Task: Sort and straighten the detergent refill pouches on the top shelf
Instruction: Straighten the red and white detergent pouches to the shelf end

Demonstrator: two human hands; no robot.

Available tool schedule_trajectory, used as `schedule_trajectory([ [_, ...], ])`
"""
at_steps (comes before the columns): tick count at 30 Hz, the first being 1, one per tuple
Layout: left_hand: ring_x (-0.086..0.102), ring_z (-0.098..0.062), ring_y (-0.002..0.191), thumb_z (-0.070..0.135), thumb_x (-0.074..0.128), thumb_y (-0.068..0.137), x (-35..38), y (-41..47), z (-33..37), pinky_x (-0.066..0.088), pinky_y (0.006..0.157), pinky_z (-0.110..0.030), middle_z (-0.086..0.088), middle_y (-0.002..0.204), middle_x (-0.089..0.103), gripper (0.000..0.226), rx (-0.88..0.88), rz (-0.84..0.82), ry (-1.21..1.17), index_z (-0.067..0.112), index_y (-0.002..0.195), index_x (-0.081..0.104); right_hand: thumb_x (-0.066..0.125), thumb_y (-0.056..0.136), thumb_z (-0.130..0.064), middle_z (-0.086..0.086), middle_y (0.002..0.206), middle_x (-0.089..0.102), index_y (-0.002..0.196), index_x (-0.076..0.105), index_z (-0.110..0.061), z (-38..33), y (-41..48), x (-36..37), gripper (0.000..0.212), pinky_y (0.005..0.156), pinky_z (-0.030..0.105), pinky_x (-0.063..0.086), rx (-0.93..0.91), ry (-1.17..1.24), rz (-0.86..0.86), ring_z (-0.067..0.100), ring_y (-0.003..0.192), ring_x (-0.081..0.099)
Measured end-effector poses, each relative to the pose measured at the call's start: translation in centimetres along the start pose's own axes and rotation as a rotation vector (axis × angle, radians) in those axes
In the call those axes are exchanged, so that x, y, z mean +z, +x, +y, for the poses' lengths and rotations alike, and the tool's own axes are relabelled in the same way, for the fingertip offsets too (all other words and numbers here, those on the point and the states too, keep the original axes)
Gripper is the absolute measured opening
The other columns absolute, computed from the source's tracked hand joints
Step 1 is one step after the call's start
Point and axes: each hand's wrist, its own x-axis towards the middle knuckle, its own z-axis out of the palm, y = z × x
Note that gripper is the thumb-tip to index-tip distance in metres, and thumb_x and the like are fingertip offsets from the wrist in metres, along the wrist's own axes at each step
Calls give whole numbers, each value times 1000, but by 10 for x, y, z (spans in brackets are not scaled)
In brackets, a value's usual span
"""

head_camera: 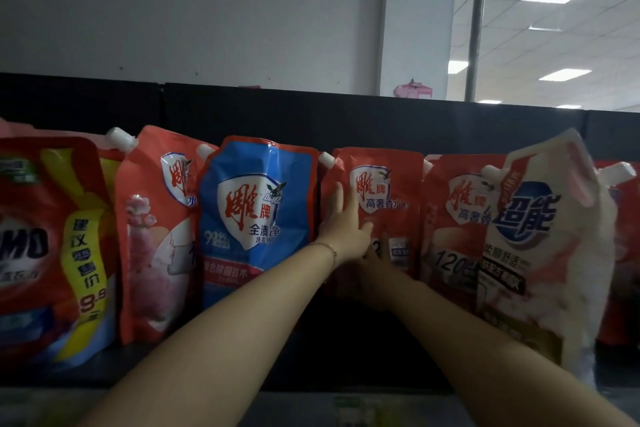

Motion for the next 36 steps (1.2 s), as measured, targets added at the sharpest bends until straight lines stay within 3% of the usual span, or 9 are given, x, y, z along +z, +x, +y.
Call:
schedule_trajectory([
  [2,-11,-22,148,29,49,98,3,-5,2,11,121,-45,3,159,-20,73,-8,-62,-27,24,154,3,47,94,-52,11,161,-7,155,7,-24,-3,-24,-28,78,115,57,-8,-69,6,-6,33,145,-17],
  [5,9,-25,147,33,51,96,0,-15,7,19,119,-43,-3,159,6,62,34,15,-1,16,150,24,57,89,-49,7,158,18,149,31,-25,1,-45,-45,69,115,48,21,-63,232,113,32,144,17],
  [7,29,-25,138,35,52,96,-8,-25,9,28,115,-41,-5,150,25,55,69,38,37,15,144,34,59,83,-51,5,145,37,143,39,-30,-1,-54,-44,66,96,44,43,-13,267,254,33,127,43],
  [9,43,-22,124,37,52,95,-18,-38,9,38,107,-39,-4,138,38,46,84,63,50,15,135,44,60,84,-43,6,123,53,135,48,-24,-11,-59,-43,56,73,35,44,18,226,425,31,105,55],
  [14,54,-13,93,29,52,96,-50,-77,6,50,87,-35,3,105,54,15,199,262,84,17,105,56,49,82,-33,8,85,62,111,65,-7,-62,-64,-46,41,55,29,38,-47,363,805,28,70,59],
  [21,54,-17,78,19,50,94,-126,-135,-47,49,68,-36,2,99,54,5,112,510,344,16,98,52,48,81,-25,5,78,54,81,55,-10,-136,-70,-63,17,47,27,30,-328,355,764,25,66,54],
  [27,53,-28,76,27,53,93,-167,-176,-81,47,67,-38,-5,93,53,16,-252,746,413,12,95,47,50,88,-23,6,120,53,115,55,-11,-181,-65,-69,30,86,37,37,-407,269,509,28,111,47],
  [30,60,-35,78,34,55,93,-174,-182,-87,49,65,-39,-13,87,61,27,-350,746,456,8,87,52,48,91,-27,3,153,30,140,44,-18,-193,-62,-68,50,109,39,26,-424,220,399,24,139,26],
  [36,62,-36,87,42,57,92,-181,-170,-84,46,67,-38,-15,94,62,36,-434,643,567,8,82,54,49,95,-28,-1,162,5,154,14,-24,-193,-56,-63,68,119,36,4,-362,209,264,19,148,3],
])
